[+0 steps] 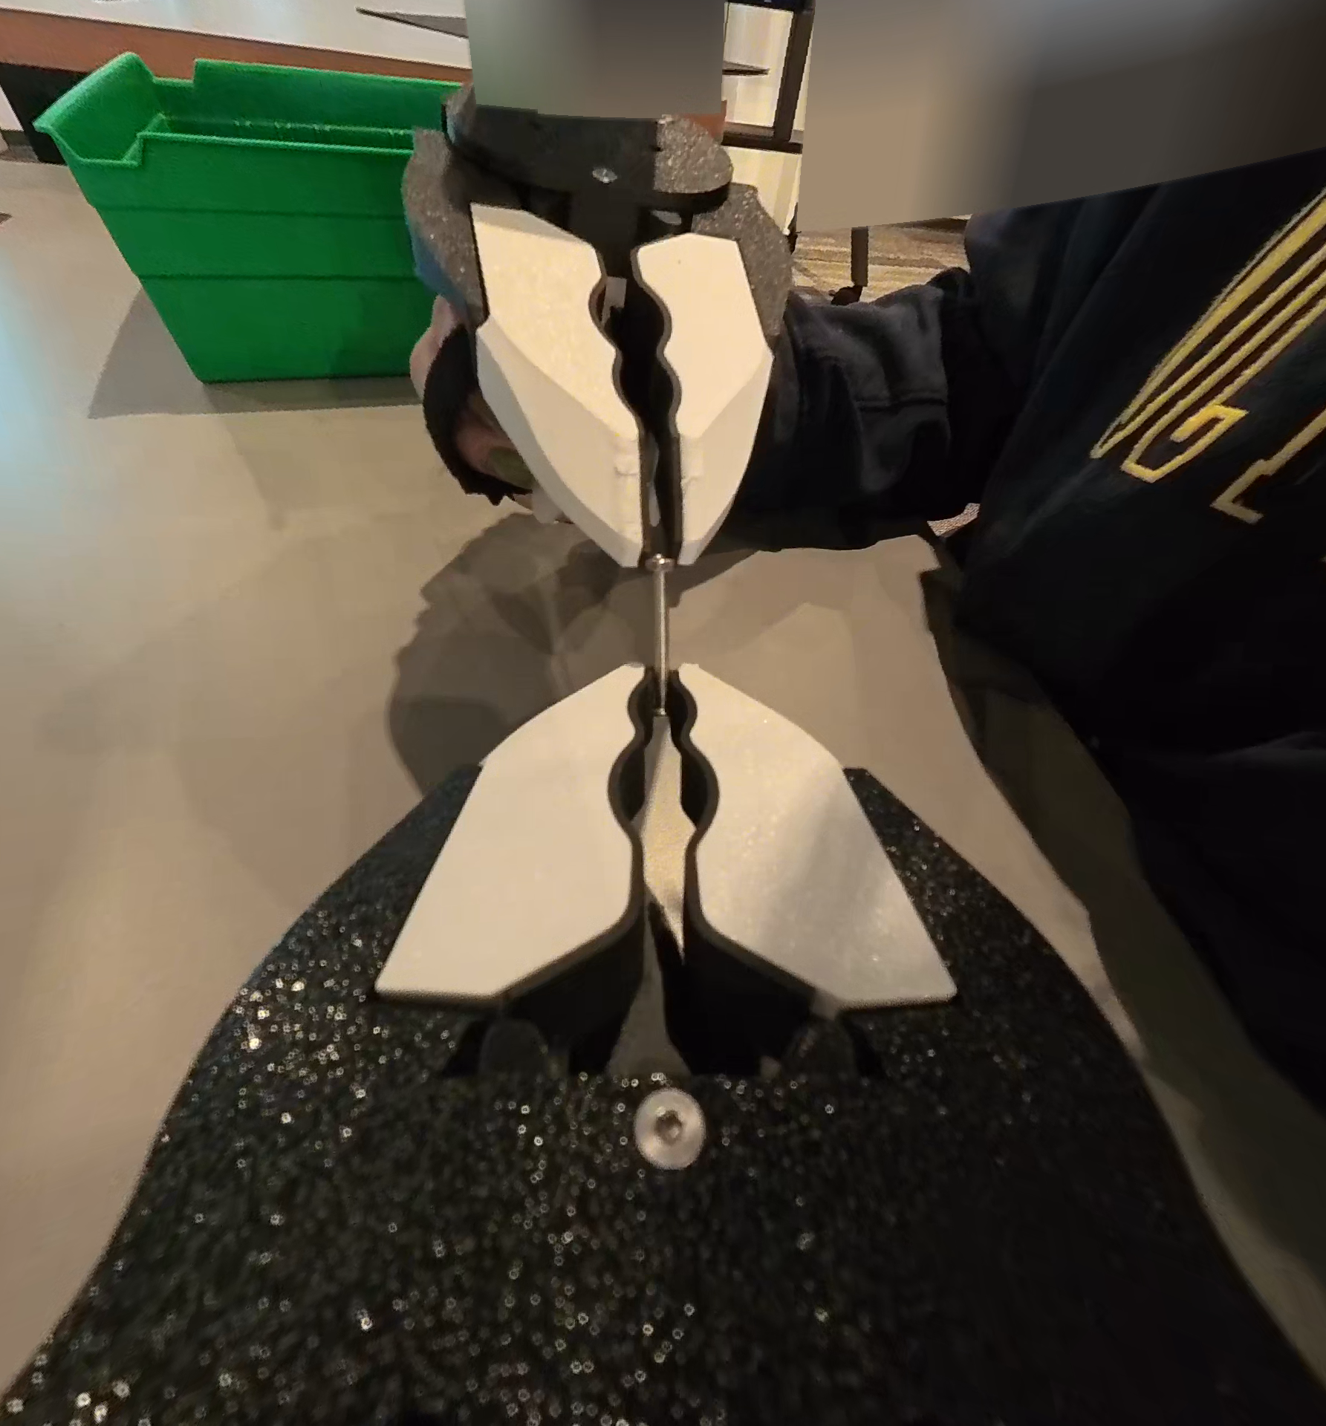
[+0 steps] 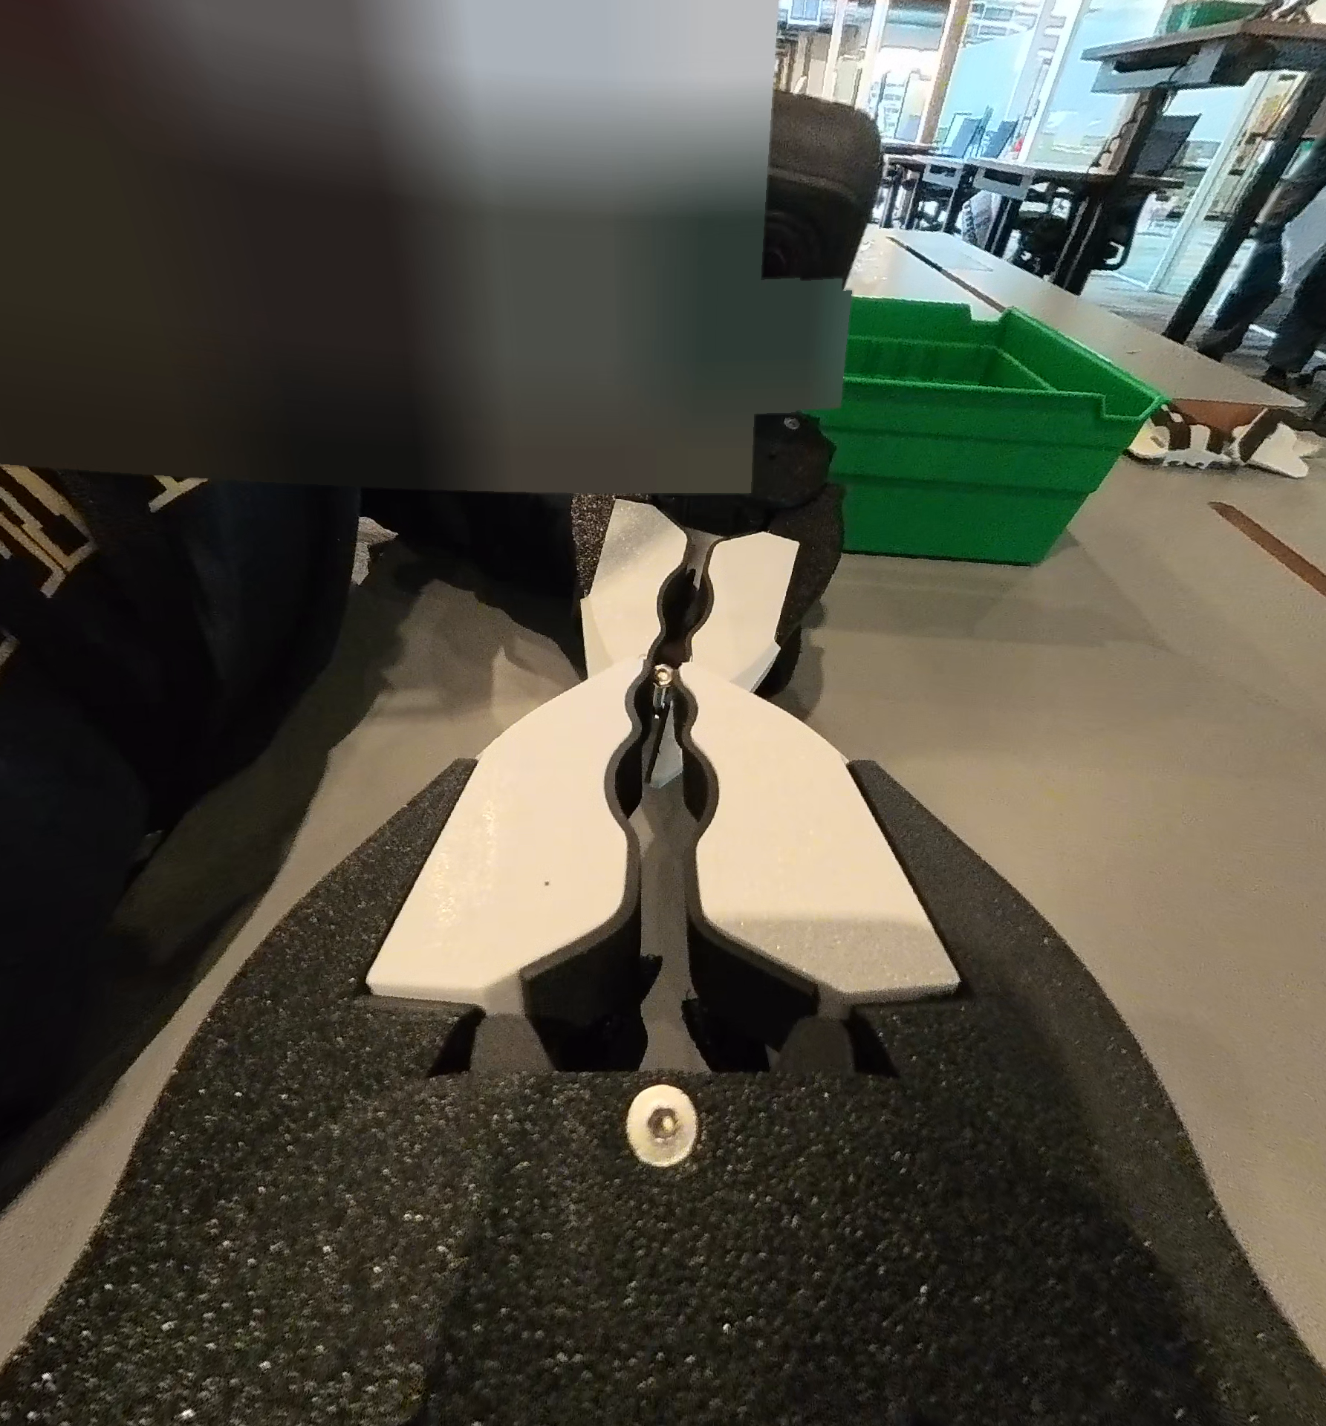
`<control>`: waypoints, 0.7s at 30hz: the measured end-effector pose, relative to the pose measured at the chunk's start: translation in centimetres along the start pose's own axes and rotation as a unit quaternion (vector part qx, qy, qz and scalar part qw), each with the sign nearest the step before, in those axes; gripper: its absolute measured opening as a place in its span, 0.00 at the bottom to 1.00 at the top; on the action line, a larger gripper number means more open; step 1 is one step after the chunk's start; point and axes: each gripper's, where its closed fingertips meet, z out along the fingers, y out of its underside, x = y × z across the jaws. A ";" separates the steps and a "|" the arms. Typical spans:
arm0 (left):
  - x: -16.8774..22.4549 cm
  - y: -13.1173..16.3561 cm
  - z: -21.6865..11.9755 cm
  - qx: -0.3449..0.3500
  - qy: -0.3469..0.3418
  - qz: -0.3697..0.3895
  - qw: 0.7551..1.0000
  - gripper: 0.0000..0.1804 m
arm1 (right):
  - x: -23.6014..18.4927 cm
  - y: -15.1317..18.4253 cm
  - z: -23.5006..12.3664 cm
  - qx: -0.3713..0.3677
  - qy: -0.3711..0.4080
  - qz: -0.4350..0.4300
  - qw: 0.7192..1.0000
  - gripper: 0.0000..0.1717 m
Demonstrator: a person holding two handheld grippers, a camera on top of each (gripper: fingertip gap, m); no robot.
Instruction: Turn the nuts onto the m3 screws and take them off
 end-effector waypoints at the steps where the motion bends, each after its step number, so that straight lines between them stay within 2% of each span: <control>1: 0.0 0.0 0.0 0.000 0.001 0.001 1.000 0.01 | 0.0 0.0 0.0 0.001 -0.001 0.001 1.000 0.03; 21: 0.1 -0.1 0.0 0.001 0.002 0.000 1.000 0.01 | -0.1 -0.1 0.0 0.013 -0.007 0.005 1.000 0.03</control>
